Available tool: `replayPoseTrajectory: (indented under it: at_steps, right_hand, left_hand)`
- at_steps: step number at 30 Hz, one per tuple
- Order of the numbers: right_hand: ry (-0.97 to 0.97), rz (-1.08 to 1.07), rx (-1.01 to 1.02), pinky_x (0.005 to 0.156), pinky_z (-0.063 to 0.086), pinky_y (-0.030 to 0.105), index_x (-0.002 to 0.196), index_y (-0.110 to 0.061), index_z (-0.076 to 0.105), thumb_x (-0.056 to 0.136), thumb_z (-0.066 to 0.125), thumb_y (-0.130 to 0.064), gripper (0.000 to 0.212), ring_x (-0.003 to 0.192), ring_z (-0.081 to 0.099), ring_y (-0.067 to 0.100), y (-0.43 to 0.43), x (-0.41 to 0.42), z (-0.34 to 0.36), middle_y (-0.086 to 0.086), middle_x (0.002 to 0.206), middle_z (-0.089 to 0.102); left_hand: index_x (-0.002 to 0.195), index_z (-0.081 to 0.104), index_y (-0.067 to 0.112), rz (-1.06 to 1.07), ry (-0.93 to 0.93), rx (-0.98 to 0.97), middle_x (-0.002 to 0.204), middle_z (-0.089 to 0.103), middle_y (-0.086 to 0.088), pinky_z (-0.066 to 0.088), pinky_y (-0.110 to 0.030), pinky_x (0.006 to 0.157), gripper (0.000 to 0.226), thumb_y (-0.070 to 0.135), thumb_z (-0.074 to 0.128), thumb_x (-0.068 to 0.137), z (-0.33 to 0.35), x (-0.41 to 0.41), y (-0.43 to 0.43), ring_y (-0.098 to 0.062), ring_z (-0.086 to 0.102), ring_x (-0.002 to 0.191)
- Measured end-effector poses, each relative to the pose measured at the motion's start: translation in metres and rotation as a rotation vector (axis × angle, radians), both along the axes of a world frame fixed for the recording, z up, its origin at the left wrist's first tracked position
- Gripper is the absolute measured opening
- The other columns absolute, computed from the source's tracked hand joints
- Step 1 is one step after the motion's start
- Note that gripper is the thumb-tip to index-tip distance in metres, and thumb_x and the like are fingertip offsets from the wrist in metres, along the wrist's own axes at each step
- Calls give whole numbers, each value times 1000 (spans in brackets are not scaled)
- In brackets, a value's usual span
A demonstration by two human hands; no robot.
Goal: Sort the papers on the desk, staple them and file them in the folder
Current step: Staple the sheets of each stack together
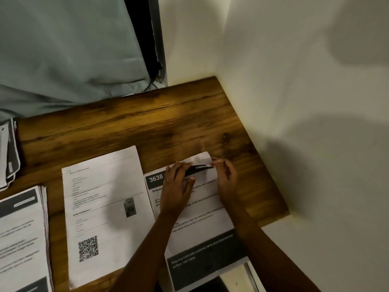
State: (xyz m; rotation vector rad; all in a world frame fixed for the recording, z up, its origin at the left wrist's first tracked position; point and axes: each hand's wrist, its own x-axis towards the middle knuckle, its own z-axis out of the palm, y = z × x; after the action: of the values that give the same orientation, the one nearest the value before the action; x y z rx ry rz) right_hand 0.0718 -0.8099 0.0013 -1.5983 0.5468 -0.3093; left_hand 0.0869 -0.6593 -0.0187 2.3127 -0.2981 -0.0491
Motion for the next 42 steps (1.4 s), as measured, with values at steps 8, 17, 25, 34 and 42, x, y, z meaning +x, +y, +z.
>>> replayPoseTrajectory:
  at_steps: [8, 17, 25, 34, 42]
  right_hand:
    - [118, 248, -112, 73, 56, 21, 94, -12, 63, 75, 77, -9, 25, 82, 64, 8, -25, 49, 20, -2, 89, 67]
    - [126, 217, -303, 73, 48, 12, 93, -9, 69, 85, 67, -16, 11, 83, 62, 6, -24, 56, 9, -3, 90, 67]
    - [160, 234, -466, 69, 45, 12, 100, -3, 68, 95, 55, -20, 22, 82, 59, 10, -25, 56, 6, 7, 94, 68]
    - [131, 319, -251, 69, 54, 16, 87, -16, 63, 79, 74, -14, 13, 80, 64, 2, -34, 33, 17, -8, 86, 67]
    - [28, 290, -173, 74, 55, 20, 91, -22, 61, 85, 69, -16, 11, 85, 66, 3, -31, 23, 14, -9, 90, 69]
  left_hand:
    - [134, 48, 16, 37, 40, -86, 148, 40, -8, 14, -40, 116, 70, 65, 22, 92, -1, -3, 2, -29, 19, 144]
    - [133, 49, 18, 15, -3, -73, 145, 43, -8, 18, -48, 118, 56, 54, 29, 95, 0, -3, 1, -23, 23, 143]
    - [135, 47, 16, 10, -13, -47, 146, 43, -9, 16, -42, 116, 61, 58, 28, 94, 0, -3, 1, -25, 24, 142]
    - [137, 44, 16, -8, -17, -36, 148, 40, -7, 16, -44, 119, 67, 63, 22, 94, 1, -3, 1, -24, 26, 143]
    - [138, 30, 26, -2, -75, -90, 149, 36, -6, 14, -41, 116, 51, 47, 35, 93, 14, -6, -1, 7, 2, 137]
